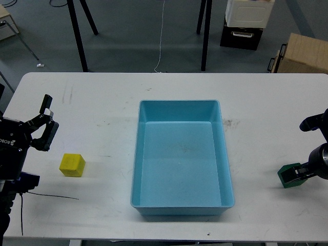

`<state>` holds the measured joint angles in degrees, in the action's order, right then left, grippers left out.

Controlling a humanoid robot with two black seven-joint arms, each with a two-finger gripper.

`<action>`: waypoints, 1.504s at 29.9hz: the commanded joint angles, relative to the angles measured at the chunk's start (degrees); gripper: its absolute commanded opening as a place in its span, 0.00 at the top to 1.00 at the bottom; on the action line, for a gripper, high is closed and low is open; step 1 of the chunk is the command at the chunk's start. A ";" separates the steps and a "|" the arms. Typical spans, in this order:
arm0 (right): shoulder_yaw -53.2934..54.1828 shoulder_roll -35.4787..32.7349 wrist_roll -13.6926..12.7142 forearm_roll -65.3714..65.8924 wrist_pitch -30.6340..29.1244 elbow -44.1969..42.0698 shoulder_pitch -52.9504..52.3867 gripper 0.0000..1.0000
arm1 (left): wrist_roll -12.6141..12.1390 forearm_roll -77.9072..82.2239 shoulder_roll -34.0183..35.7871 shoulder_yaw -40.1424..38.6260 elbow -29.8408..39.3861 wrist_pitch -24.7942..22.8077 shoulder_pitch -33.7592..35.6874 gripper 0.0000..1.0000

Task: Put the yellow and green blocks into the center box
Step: 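Lower the right gripper onto the green cube, then close the right gripper on the green cube, then carry the green cube over the blue tub and lower it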

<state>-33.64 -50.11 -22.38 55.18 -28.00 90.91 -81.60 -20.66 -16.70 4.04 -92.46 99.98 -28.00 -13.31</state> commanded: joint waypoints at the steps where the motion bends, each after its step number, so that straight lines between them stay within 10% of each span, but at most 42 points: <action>1: 0.24 0.54 0.41 0.01 0.00 -0.12 1.35 0.01 | 0.01 0.09 -0.08 0.08 -0.49 0.00 -0.13 0.00; 9: 1.47 2.03 0.50 0.10 3.39 -0.38 3.38 0.16 | 0.27 1.23 -0.26 0.08 -0.75 0.00 -0.31 0.00; 13: 1.56 2.30 0.06 0.19 3.65 -0.82 3.38 0.72 | 0.45 1.23 -0.26 1.49 -0.75 0.00 -0.13 0.00; 18: 1.74 2.21 -0.29 0.54 6.46 -1.70 4.17 0.99 | 0.45 1.23 -0.26 1.49 -0.75 0.00 -0.22 0.00; 28: 9.38 2.91 -0.56 -0.42 7.87 -0.12 -4.42 1.00 | 0.45 1.23 -0.79 2.54 -0.75 0.00 -0.13 0.00; 45: 3.50 44.29 -0.38 -20.82 8.40 -13.38 -15.79 0.99 | 0.53 1.23 -1.40 2.46 -0.58 1.02 -0.13 0.00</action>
<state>-28.11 -11.60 -22.70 34.40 -19.86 79.68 -99.25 -20.12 -15.41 2.60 -89.96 99.35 -27.25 -13.45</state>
